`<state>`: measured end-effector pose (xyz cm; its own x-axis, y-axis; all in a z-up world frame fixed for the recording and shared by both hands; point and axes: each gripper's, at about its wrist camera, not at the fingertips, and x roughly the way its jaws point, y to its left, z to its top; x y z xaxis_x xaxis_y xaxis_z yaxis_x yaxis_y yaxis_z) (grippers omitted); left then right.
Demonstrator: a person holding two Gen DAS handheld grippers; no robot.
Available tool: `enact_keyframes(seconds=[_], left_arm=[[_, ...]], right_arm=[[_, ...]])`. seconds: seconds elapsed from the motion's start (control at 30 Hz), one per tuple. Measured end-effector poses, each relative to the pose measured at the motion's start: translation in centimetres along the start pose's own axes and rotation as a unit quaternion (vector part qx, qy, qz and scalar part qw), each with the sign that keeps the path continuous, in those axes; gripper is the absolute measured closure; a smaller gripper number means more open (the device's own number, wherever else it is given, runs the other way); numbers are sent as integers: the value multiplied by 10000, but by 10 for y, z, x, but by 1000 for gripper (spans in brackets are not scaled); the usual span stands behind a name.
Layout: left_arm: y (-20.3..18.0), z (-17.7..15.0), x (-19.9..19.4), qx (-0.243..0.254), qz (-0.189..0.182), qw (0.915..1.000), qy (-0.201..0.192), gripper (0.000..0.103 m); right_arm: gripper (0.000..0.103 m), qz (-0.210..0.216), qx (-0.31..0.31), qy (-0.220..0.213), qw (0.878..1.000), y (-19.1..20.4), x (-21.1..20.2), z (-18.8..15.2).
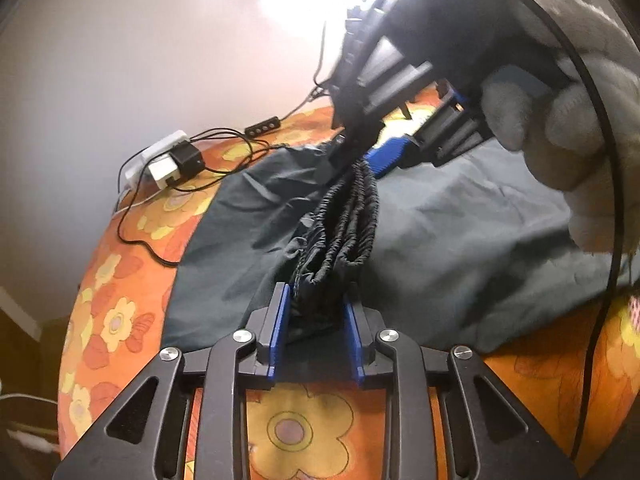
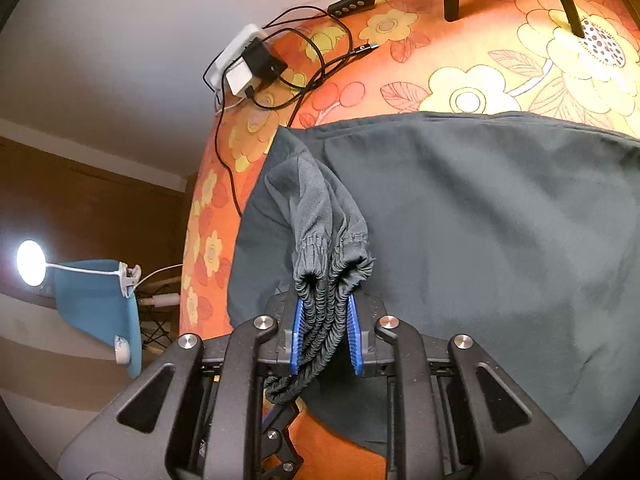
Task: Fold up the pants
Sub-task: 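Carry the waistband with both tools over the trousers toward the cuffs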
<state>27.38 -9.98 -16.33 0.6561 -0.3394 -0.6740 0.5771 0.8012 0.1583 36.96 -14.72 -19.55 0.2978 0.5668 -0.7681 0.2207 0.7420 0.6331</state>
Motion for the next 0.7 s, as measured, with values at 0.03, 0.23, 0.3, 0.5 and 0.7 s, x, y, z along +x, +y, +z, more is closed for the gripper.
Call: enact_keyframes(seconds=[0.03,0.23,0.3,0.5,0.7], left_arm=[[2,1,0,-49,-8,10000,2,73],[6,7,-6,-163,58,9998,-92,63],[4,8,-7,-126,100,9998,-86,63],[-5,12,0,56,190,9998,-46,51],[-6,13,8,-36,-5,10000,-56,80]], right_arm=[[84,-5,17,-2,10000,-1,-1,1],[84,80,148,86,9998,-6,-3,6],[84,51,141,130,9998,-7,-1,6],[84,164,133,181,9996,-1,-1,4],[84,181,52,115,9998,6,-6,6]])
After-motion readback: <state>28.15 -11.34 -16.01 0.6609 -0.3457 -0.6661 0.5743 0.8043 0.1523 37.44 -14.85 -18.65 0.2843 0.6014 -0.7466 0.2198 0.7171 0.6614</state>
